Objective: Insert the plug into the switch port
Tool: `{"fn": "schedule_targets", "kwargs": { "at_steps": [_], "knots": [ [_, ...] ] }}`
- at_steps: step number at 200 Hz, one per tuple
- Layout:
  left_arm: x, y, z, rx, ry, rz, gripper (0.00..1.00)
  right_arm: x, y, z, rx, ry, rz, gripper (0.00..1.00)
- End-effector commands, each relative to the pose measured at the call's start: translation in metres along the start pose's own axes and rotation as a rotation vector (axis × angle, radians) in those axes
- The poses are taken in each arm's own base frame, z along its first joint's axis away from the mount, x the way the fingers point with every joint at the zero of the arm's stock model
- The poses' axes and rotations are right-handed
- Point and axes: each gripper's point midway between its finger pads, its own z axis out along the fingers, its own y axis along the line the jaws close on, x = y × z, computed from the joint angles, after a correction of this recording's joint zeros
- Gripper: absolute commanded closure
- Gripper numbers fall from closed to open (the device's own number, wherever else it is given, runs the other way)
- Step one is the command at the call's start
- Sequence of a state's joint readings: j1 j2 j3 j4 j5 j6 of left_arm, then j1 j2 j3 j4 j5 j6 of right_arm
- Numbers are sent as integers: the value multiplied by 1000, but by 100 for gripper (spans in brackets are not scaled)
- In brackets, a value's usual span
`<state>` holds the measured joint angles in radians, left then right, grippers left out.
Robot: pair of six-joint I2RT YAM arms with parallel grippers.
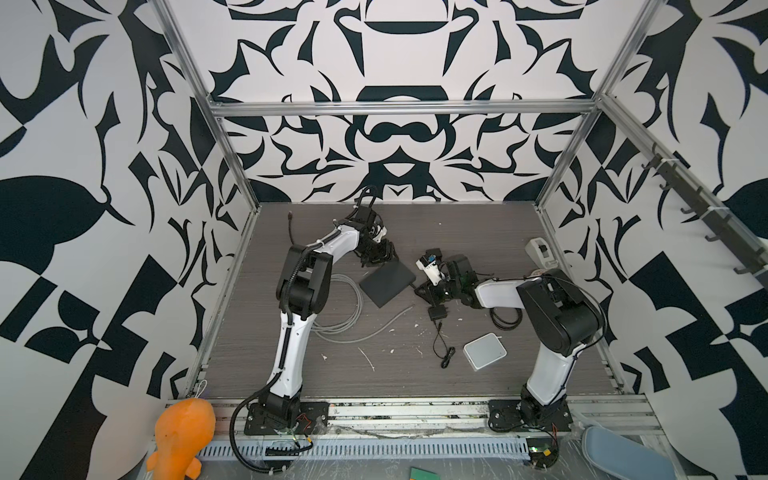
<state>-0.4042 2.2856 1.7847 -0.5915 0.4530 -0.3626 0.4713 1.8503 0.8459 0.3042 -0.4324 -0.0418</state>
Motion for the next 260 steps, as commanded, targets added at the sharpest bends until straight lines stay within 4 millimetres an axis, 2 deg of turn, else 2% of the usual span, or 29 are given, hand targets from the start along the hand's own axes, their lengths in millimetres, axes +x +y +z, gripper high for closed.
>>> {"fn": "schedule_targets", "kwargs": {
  "at_steps": [1,27,63,112,126,153,182,199,233,260],
  "knots": [
    [8,-4,-8,0,13,-3,38,-4,-3,5,49,11,-58,72],
    [16,-7,-4,5,37,18,38,1,-8,8,81,29,-72,78],
    [37,-16,8,39,120,59,41,5,-15,12,107,48,-100,85],
    [76,-45,20,161,250,95,47,-20,-22,22,128,2,-126,89],
    [81,-46,23,156,263,99,47,-22,-24,27,119,19,-103,90],
    [75,-39,25,104,243,94,47,-15,-25,32,112,20,-93,87],
    [56,-19,21,2,184,49,44,-13,-22,22,110,60,-119,76],
    [44,-9,17,-34,147,14,44,-13,-19,8,90,67,-122,71],
    [32,-1,13,-83,101,-11,43,-21,-15,-8,59,74,-80,68],
    [27,4,9,-106,80,-30,42,-16,-15,-15,53,85,-41,69]
  ]
}}
